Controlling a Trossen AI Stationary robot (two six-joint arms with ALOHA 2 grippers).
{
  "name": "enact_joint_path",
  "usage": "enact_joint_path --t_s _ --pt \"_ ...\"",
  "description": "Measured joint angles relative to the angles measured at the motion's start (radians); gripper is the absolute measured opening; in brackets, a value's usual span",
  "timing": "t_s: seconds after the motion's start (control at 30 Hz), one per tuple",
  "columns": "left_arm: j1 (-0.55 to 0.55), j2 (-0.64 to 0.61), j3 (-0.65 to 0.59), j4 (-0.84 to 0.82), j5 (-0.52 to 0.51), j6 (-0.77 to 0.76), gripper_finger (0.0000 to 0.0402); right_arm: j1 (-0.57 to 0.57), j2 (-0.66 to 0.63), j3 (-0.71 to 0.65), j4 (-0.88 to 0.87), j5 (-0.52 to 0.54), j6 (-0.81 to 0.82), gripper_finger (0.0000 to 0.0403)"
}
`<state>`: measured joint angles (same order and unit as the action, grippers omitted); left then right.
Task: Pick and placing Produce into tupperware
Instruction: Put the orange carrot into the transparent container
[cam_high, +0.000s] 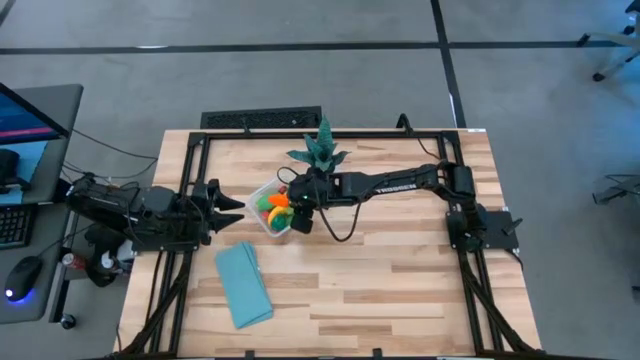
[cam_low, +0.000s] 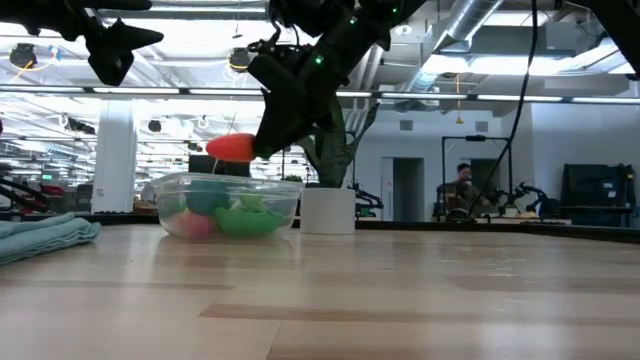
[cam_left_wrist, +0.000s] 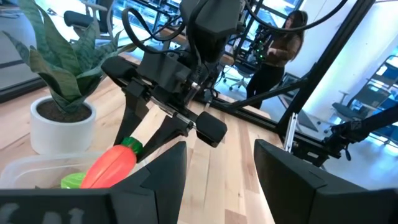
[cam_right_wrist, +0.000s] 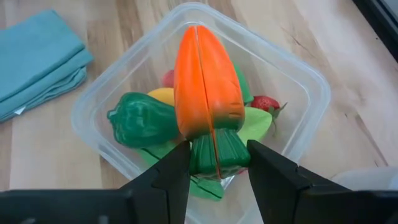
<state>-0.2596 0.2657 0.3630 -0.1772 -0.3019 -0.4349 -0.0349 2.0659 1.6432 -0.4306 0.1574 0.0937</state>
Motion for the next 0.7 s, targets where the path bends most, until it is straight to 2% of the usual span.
enact_joint_path --t_s 0.23,0.5,0.7 --pt "0.0 0.0 0.0 0.0 -0.001 0.002 0.0178 0.0 0.0 0.0 0.018 0.0 0.0 0.0149" --pt "0.0 0.0 0.0 0.0 -0.011 0.003 0.0178 0.002 0.001 0.0 0.148 -0.003 0.001 0.0143" --pt "0.0 0.0 0.0 0.0 -0.02 0.005 0.0178 0.0 0.001 0.0 0.162 -0.003 0.001 0.0149"
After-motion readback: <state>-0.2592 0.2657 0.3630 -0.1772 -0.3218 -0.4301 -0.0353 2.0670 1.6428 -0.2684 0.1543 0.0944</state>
